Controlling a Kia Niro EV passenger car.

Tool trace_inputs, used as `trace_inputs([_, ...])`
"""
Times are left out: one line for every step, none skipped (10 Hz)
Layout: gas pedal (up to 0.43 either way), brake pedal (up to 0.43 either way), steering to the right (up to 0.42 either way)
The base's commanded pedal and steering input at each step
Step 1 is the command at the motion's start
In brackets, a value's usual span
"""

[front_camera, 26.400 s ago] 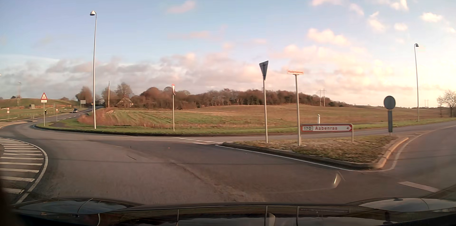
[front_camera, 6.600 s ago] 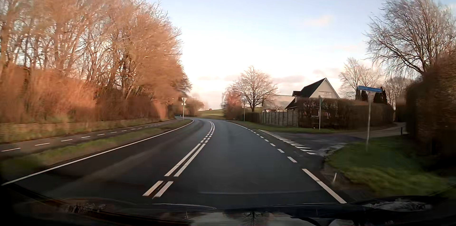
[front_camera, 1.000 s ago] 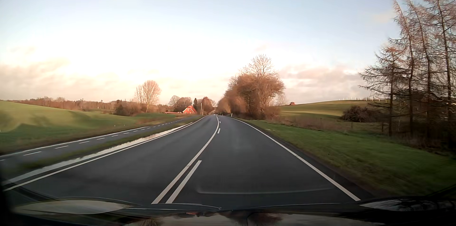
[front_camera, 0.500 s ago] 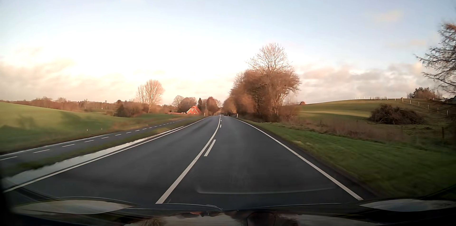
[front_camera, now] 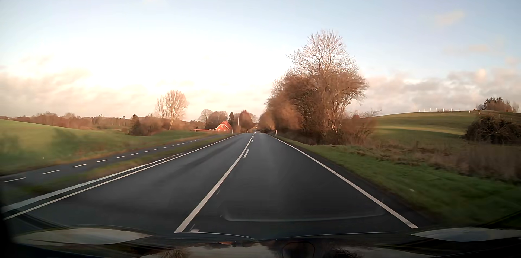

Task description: Follow the waypoints while adhering to traffic rules and regulations

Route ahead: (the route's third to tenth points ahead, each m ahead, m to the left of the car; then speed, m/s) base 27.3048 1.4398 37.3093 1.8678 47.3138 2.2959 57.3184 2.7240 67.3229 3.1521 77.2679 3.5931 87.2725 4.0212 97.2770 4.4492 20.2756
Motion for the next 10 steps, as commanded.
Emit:
trace_inputs([0.287,0.0,-0.005])
trace_inputs([0.287,0.0,-0.005])
trace_inputs([0.287,0.0,-0.005])
trace_inputs([0.287,0.0,-0.005])
trace_inputs([0.28,0.0,-0.005])
trace_inputs([0.268,0.0,-0.004])
trace_inputs([0.268,0.0,-0.004])
trace_inputs([0.268,0.0,-0.004])
trace_inputs([0.268,0.0,-0.004])
trace_inputs([0.24,0.0,-0.004])
